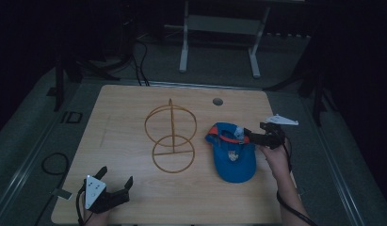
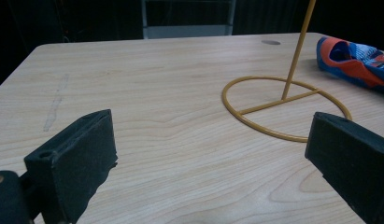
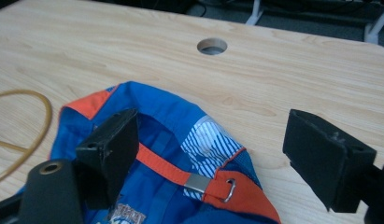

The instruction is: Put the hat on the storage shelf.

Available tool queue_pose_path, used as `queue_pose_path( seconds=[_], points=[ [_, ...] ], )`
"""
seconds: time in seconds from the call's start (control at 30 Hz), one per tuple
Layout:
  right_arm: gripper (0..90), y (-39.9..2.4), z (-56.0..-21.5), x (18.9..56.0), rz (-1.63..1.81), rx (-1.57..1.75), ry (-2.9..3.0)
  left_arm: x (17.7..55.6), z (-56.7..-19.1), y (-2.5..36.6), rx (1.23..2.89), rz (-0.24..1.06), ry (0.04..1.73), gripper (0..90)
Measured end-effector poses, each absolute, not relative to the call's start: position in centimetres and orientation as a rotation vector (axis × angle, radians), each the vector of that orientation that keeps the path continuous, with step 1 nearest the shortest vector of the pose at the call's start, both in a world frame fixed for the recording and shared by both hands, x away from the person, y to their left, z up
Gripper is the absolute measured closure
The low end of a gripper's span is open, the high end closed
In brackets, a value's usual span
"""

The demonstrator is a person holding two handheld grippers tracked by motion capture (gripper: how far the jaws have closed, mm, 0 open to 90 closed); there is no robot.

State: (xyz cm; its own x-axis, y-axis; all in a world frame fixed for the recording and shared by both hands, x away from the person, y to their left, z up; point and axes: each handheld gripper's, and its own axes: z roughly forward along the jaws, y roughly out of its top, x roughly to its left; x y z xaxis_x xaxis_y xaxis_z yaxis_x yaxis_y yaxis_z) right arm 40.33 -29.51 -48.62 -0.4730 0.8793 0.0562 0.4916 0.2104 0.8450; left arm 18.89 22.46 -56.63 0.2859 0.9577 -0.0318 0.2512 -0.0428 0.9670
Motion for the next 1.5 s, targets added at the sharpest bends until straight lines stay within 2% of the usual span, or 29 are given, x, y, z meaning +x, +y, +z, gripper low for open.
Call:
queue_pose_path(
  seconds=[0.23,0.33,1.0,1.03,1.17,1.3,1.33,1.4,1.43,1.5],
  points=[
    [21.5,-28.4,-49.9,41.9,1.122,1.272,2.097,18.9,-56.5,22.5,1.528,0.868,1.153,2.2],
    [27.8,-28.0,-50.6,42.7,1.087,1.289,2.102,18.9,-56.6,22.7,1.520,0.857,1.163,2.2],
    [30.9,-27.2,-55.1,45.2,0.916,1.392,2.189,19.0,-56.7,22.5,1.535,0.839,1.157,2.2],
    [34.5,-27.1,-55.3,45.2,0.888,1.384,2.207,19.0,-56.7,22.5,1.535,0.839,1.158,2.2],
    [38.4,-27.0,-55.5,45.3,0.874,1.375,2.211,19.0,-56.7,22.6,1.531,0.836,1.162,2.2],
    [56.4,-26.7,-55.4,45.1,0.896,1.338,2.232,19.0,-56.7,22.5,1.534,0.838,1.161,2.2],
    [56.4,-26.7,-55.4,45.1,0.896,1.338,2.232,19.0,-56.7,22.5,1.534,0.838,1.160,2.2],
    [65.5,-26.5,-55.4,45.0,0.904,1.314,2.249,19.0,-56.7,22.5,1.536,0.838,1.161,2.2],
    [65.5,-26.5,-55.4,45.0,0.904,1.314,2.249,19.0,-56.7,22.5,1.535,0.838,1.161,2.2],
    [72.3,-26.3,-55.4,44.8,0.881,1.296,2.247,18.9,-56.7,22.5,1.535,0.850,1.161,2.2]
  ],
)
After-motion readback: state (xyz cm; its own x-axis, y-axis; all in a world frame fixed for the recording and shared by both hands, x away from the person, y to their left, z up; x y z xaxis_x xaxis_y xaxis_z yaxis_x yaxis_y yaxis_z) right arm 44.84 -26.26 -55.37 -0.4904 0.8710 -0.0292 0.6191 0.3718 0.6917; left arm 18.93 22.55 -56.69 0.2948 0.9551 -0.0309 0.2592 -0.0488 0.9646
